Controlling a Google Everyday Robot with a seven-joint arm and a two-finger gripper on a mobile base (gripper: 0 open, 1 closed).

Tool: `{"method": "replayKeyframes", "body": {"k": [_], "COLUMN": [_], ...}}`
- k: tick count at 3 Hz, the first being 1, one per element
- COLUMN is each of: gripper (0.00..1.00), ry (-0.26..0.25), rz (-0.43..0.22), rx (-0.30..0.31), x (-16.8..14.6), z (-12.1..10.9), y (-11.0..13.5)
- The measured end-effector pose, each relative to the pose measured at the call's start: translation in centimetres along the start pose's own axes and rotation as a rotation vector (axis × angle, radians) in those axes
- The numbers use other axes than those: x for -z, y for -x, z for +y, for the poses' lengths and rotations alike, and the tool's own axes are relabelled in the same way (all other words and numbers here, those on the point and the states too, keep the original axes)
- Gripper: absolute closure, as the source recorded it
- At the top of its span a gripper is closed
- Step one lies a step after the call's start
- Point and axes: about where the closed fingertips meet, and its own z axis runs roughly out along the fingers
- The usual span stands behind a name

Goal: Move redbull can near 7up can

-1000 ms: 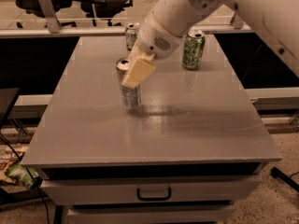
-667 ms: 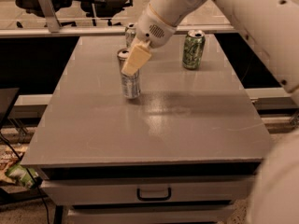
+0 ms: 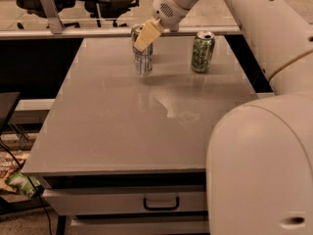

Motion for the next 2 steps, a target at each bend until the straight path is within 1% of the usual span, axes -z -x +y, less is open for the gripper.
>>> {"method": "replayKeyframes", "body": {"k": [1,2], "gripper": [1.0,0.82], "ry": [-0.062,-0.125], "rz": [0.007,0.021], "rx": [-0.05,-0.073], "x": [-0.2,-0.7], "z": [-2.4,-4.3], "y": [0.1,-0.2]}}
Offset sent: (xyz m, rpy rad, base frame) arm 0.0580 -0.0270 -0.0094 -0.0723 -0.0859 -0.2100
